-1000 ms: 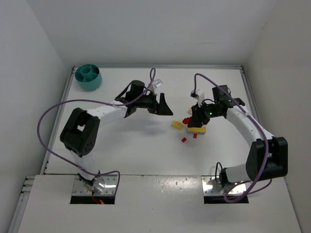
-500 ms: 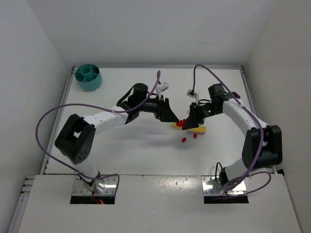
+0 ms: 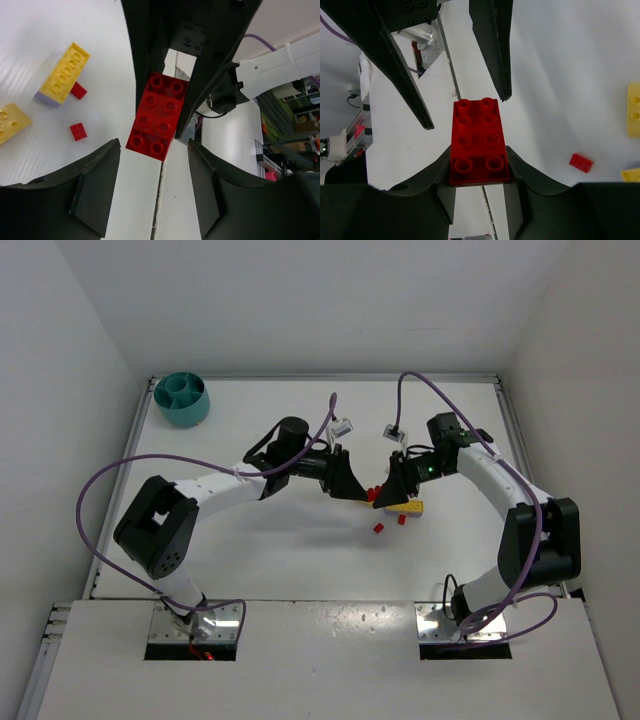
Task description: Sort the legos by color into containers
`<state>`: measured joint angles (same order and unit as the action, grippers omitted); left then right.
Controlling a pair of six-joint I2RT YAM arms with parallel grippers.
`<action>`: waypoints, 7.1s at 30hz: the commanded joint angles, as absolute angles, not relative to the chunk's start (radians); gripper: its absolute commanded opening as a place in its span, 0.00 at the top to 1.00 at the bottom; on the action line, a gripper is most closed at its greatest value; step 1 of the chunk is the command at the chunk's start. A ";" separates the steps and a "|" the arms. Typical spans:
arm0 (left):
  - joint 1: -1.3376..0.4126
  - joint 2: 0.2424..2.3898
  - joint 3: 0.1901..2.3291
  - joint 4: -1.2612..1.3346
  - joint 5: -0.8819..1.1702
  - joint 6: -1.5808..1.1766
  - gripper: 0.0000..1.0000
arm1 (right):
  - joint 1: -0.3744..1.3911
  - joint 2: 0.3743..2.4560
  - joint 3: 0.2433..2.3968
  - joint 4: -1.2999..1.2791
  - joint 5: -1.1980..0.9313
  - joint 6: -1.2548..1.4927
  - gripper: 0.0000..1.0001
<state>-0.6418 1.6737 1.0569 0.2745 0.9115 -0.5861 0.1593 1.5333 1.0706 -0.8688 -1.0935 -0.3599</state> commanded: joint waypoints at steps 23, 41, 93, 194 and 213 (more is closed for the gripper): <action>-0.592 1.562 1.098 0.198 0.977 -0.456 1.00 | 0.172 1.460 1.072 -0.813 -1.120 -0.359 0.59; -0.028 1.443 1.419 -0.825 0.327 0.586 1.00 | 0.166 1.304 0.999 -0.658 -0.738 -0.218 0.34; 0.149 2.203 2.141 -0.726 -0.041 0.647 0.87 | 0.166 1.322 0.979 -0.586 -0.629 -0.138 0.33; 0.196 1.275 1.183 -0.454 0.621 0.181 0.32 | 0.377 1.853 0.996 -0.557 -0.032 -0.064 0.73; 0.059 1.157 0.907 -0.434 1.112 0.277 0.33 | 0.388 1.690 1.294 -0.831 -0.846 -0.245 0.97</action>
